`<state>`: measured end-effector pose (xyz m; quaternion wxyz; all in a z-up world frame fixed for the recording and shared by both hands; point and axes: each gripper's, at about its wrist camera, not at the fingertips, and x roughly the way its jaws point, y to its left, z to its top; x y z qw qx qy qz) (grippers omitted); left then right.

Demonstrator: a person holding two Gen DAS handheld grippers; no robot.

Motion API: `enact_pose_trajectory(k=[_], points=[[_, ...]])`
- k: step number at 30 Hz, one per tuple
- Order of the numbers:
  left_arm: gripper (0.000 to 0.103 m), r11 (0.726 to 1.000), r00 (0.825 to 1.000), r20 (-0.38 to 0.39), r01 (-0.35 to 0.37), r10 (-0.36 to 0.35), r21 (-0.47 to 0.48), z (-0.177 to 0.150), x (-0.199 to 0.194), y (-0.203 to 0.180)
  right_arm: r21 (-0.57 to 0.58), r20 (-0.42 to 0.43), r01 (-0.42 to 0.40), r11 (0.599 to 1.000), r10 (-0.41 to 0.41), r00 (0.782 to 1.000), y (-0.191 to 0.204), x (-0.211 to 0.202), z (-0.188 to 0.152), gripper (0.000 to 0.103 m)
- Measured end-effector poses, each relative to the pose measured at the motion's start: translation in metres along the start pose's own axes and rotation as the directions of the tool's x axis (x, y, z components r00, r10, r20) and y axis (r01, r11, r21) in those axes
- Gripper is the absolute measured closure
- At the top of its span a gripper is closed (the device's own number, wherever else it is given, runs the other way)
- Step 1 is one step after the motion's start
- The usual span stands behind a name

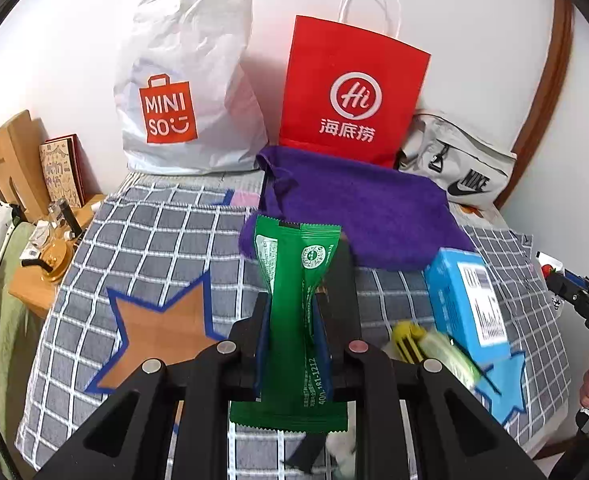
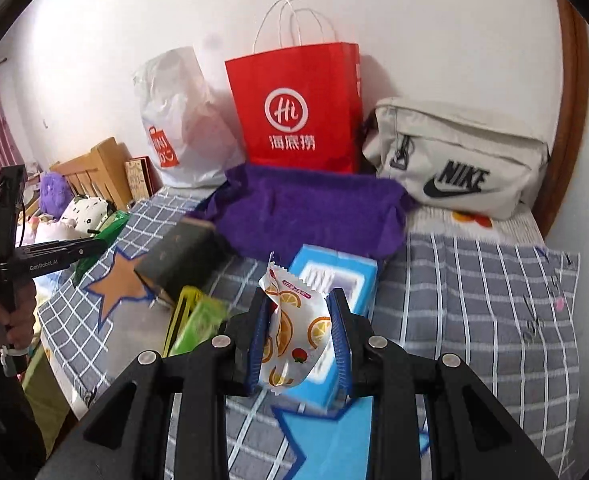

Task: Organize soft objects
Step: 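Carry both packets onto the purple towel and open both tools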

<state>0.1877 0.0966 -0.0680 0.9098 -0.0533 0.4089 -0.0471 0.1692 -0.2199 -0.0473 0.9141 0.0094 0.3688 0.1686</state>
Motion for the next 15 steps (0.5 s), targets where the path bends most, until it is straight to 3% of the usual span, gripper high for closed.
enact_pose_trajectory(k=[15], points=[[0.083, 1.000, 0.999, -0.029, -0.029, 0.029, -0.002, 0.065, 0.062, -0.008, 0.023, -0.023, 0.027, 0.999, -0.026, 0.999, -0.032, 0.075, 0.069, 0.073]])
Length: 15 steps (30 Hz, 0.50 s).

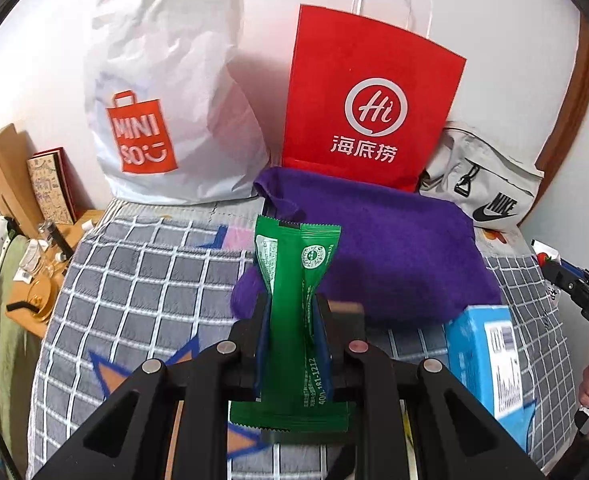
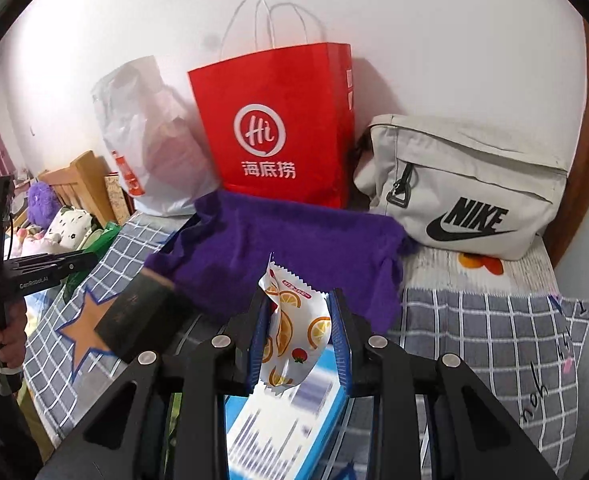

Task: Organize soft objects
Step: 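Carry both packets onto the purple towel and open both tools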

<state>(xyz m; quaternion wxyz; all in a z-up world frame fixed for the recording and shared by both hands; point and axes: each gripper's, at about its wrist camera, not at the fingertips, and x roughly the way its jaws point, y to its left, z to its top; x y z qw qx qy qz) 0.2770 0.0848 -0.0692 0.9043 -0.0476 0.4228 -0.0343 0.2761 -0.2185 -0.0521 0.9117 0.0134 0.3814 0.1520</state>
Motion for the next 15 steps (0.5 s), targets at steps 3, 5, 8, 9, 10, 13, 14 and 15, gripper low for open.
enact_pose_trajectory(k=[3, 5, 8, 9, 10, 13, 14, 15], points=[[0.083, 1.000, 1.000, -0.010, 0.000, 0.000, 0.008, 0.012, 0.015, -0.004, -0.001, -0.012, 0.000, 1.000, 0.000, 1.000, -0.003, 0.016, 0.010, 0.073], [0.083, 1.000, 1.000, -0.019, -0.003, 0.003, 0.014, 0.021, 0.026, -0.006, -0.004, -0.017, -0.002, 1.000, 0.002, 1.000, -0.005, 0.027, 0.017, 0.073], [0.083, 1.000, 1.000, -0.030, -0.004, 0.004, 0.021, 0.031, 0.040, -0.010, -0.012, -0.025, -0.005, 1.000, 0.004, 1.000, -0.008, 0.043, 0.027, 0.073], [0.083, 1.000, 0.999, -0.032, -0.003, 0.004, 0.023, 0.034, 0.044, -0.011, -0.016, -0.028, -0.007, 1.000, 0.007, 1.000, -0.009, 0.047, 0.031, 0.073], [0.083, 1.000, 0.999, -0.035, -0.001, 0.002, 0.026, 0.037, 0.049, -0.012, -0.016, -0.030, -0.010, 1.000, 0.010, 1.000, -0.010, 0.051, 0.034, 0.073], [0.083, 1.000, 0.999, -0.045, 0.005, -0.004, 0.023, 0.047, 0.062, -0.015, -0.017, -0.033, -0.017, 1.000, 0.016, 0.999, -0.012, 0.063, 0.043, 0.073], [0.083, 1.000, 0.999, -0.048, 0.009, -0.008, 0.027, 0.051, 0.067, -0.017, -0.016, -0.035, -0.016, 1.000, 0.016, 0.999, -0.013, 0.067, 0.046, 0.073], [0.083, 1.000, 0.999, -0.049, 0.009, -0.008, 0.030, 0.054, 0.070, -0.018, -0.014, -0.036, -0.017, 1.000, 0.017, 0.999, -0.014, 0.073, 0.049, 0.073]])
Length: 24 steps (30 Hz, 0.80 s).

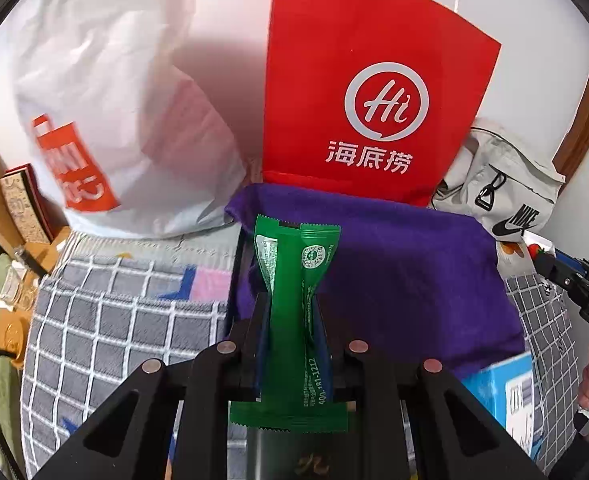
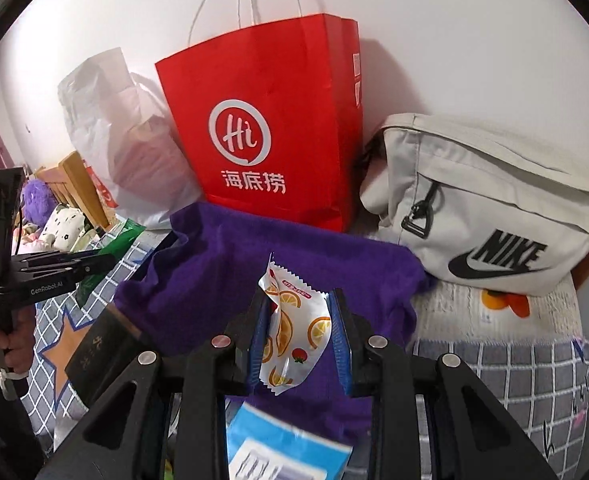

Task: Organize soft objects
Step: 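Carry both packets onto the purple towel and open both tools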

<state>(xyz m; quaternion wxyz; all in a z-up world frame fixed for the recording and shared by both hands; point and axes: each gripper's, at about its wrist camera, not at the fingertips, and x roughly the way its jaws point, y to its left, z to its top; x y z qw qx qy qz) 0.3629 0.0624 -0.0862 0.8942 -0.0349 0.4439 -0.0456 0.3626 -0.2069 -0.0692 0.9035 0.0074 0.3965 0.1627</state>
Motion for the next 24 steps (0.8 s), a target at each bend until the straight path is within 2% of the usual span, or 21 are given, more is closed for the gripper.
enact_pose_trajectory(k=[10, 20, 24], points=[[0.083, 1.000, 0.998, -0.059, 0.022, -0.021, 0.008, 0.028, 0.048, -0.008, -0.004, -0.057, -0.005, 1.000, 0.004, 0.998, -0.015, 0.055, 0.019, 0.073], [0.083, 1.000, 0.991, -0.128, 0.024, -0.025, -0.010, 0.038, 0.096, -0.010, 0.008, -0.161, 0.014, 1.000, -0.013, 0.987, -0.040, 0.106, 0.007, 0.073], [0.083, 0.999, 0.988, -0.151, 0.029, -0.031, -0.016, 0.038, 0.109, -0.012, 0.019, -0.186, -0.003, 1.000, 0.006, 0.983, -0.045, 0.116, 0.004, 0.073]])
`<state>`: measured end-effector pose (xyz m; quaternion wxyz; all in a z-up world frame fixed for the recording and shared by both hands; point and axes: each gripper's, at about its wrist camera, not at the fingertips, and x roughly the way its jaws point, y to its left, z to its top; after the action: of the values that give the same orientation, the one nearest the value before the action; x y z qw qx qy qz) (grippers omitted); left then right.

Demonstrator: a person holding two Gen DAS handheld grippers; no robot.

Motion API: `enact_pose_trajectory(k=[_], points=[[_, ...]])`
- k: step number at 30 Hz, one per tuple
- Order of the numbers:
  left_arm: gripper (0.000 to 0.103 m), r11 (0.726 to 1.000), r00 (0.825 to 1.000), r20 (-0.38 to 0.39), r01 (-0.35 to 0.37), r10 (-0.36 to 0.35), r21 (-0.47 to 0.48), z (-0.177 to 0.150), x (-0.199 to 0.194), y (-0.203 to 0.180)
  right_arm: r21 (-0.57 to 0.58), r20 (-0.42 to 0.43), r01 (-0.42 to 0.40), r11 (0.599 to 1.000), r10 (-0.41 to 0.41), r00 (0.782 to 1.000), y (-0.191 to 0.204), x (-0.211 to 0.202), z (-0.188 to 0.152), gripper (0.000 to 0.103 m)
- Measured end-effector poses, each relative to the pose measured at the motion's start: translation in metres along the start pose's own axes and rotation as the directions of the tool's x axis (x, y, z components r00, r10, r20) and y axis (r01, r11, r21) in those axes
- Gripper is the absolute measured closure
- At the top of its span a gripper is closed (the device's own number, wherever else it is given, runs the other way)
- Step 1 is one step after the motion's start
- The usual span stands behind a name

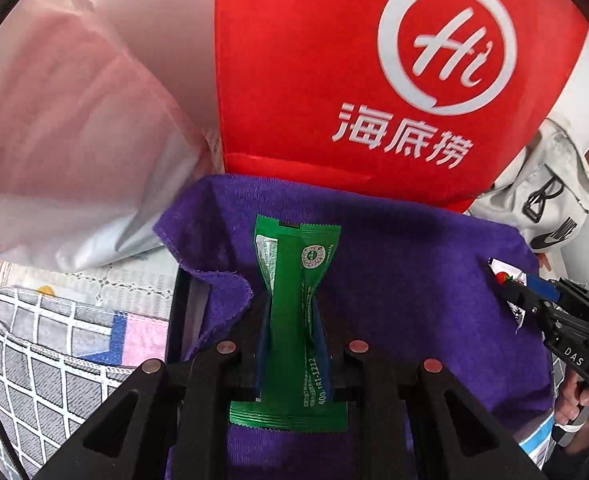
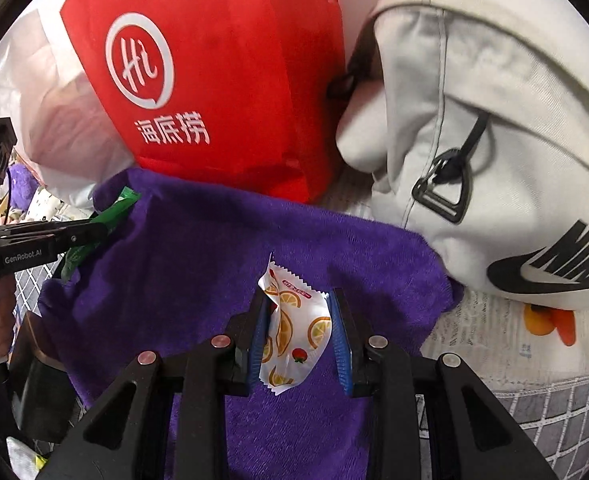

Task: Organize soft objects
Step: 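Carry both packets onto the purple towel and open both tools, then move both tools back toward the black straps beside the white gloves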

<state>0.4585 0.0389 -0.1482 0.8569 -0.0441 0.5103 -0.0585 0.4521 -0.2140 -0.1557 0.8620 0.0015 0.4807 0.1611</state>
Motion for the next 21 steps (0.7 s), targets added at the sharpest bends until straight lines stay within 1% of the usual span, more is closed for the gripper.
enact_pose_trajectory(k=[3, 6, 8, 10, 11, 13, 14, 15, 16, 18, 21], points=[[0.082, 1.000, 1.000, -0.001, 0.010, -0.010, -0.006, 0.001, 0.004, -0.001, 0.006, -0.015, -0.006, 1.000, 0.007, 1.000, -0.003, 0.004, -0.002, 0.073], [0.079, 1.000, 0.999, -0.018, 0.029, -0.029, -0.009, 0.003, 0.009, -0.003, 0.012, -0.022, -0.006, 1.000, 0.006, 1.000, -0.006, 0.007, -0.003, 0.071], [0.077, 0.999, 0.999, -0.029, 0.033, -0.034, -0.012, 0.003, 0.013, -0.003, 0.020, -0.028, -0.012, 1.000, 0.012, 1.000, -0.008, 0.008, -0.003, 0.064], [0.076, 1.000, 0.999, -0.036, 0.028, -0.028, -0.009, 0.004, 0.016, -0.006, 0.026, -0.023, -0.023, 0.999, 0.024, 0.999, -0.011, 0.007, -0.003, 0.054], [0.071, 1.000, 0.999, -0.037, 0.026, -0.027, -0.008, 0.004, 0.016, -0.007, 0.024, -0.021, -0.031, 0.999, 0.031, 0.999, -0.012, 0.006, -0.004, 0.051], [0.063, 1.000, 0.999, -0.029, 0.027, -0.027, -0.005, 0.007, 0.019, -0.011, 0.020, -0.013, -0.039, 0.999, 0.039, 0.999, -0.012, 0.004, -0.004, 0.039], [0.053, 1.000, 0.999, -0.025, 0.026, -0.026, -0.002, 0.008, 0.018, -0.013, 0.018, -0.009, -0.038, 0.999, 0.038, 0.999, -0.011, 0.002, -0.004, 0.035], [0.046, 1.000, 1.000, -0.016, 0.019, -0.019, 0.004, 0.008, 0.015, -0.015, 0.016, -0.004, -0.035, 0.999, 0.035, 0.999, -0.009, 0.000, -0.002, 0.028], [0.045, 1.000, 1.000, -0.004, 0.012, -0.012, 0.008, 0.005, 0.010, -0.016, 0.013, 0.000, -0.034, 0.999, 0.034, 0.999, -0.008, -0.002, -0.002, 0.022], [0.044, 1.000, 1.000, 0.015, -0.009, 0.008, 0.018, 0.003, 0.001, -0.018, -0.004, 0.003, -0.030, 1.000, 0.030, 1.000, -0.003, -0.007, -0.003, 0.018], [0.044, 1.000, 0.999, 0.022, -0.026, 0.025, 0.017, -0.002, -0.012, -0.019, -0.014, 0.006, -0.018, 1.000, 0.018, 1.000, 0.002, -0.013, -0.002, 0.018]])
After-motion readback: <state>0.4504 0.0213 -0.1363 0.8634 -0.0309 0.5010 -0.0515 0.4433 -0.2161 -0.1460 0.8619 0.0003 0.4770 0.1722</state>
